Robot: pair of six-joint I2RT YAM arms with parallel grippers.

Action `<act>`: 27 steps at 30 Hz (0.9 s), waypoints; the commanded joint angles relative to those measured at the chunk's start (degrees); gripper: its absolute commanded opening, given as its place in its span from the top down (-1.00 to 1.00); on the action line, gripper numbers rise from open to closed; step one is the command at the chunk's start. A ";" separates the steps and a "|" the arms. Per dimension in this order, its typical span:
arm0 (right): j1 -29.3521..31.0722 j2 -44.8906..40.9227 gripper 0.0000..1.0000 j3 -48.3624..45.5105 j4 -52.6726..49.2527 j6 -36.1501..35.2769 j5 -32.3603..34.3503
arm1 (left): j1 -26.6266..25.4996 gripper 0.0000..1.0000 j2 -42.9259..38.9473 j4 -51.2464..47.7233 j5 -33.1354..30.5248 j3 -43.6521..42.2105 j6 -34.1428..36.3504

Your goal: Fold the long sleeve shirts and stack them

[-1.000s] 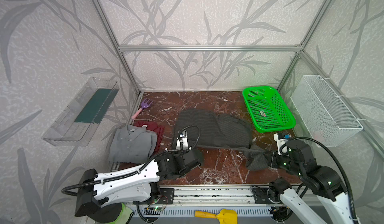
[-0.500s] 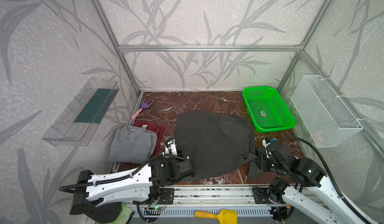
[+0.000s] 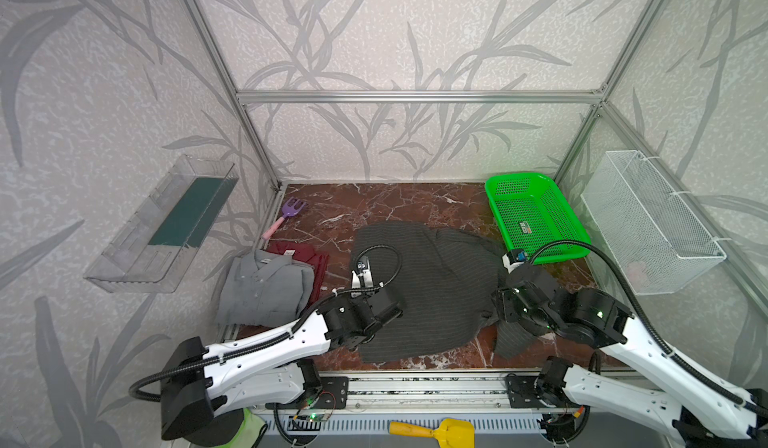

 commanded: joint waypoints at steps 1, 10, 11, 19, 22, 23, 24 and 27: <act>-1.96 7.55 -0.14 2.41 5.61 -5.56 -2.41 | 1.00 -0.07 6.37 6.25 9.88 0.11 -0.69; -12.37 15.58 -0.07 -5.94 18.89 -4.26 -15.27 | 7.93 -0.09 18.46 9.24 20.40 -1.11 -4.87; -13.12 16.29 -0.07 -7.55 20.27 -3.66 -15.78 | 9.45 -0.09 19.68 9.73 21.90 -1.45 -4.93; -13.93 23.83 -0.08 -13.40 29.74 0.02 -21.92 | 21.25 -0.09 23.37 10.92 26.87 -4.71 -0.13; -13.49 28.47 -0.06 -14.43 33.89 2.74 -26.15 | 25.31 -0.08 23.41 10.64 27.53 -6.11 0.85; -12.77 29.91 -0.05 -14.65 35.17 3.51 -26.27 | 26.69 -0.09 22.82 10.01 27.62 -6.47 1.21; -11.79 30.82 -0.05 -14.85 36.37 3.76 -25.62 | 27.89 -0.09 22.13 9.64 27.33 -6.88 1.54; -8.51 33.58 -0.06 -14.99 40.30 5.58 -23.01 | 31.90 -0.09 18.65 8.28 26.50 -7.56 2.41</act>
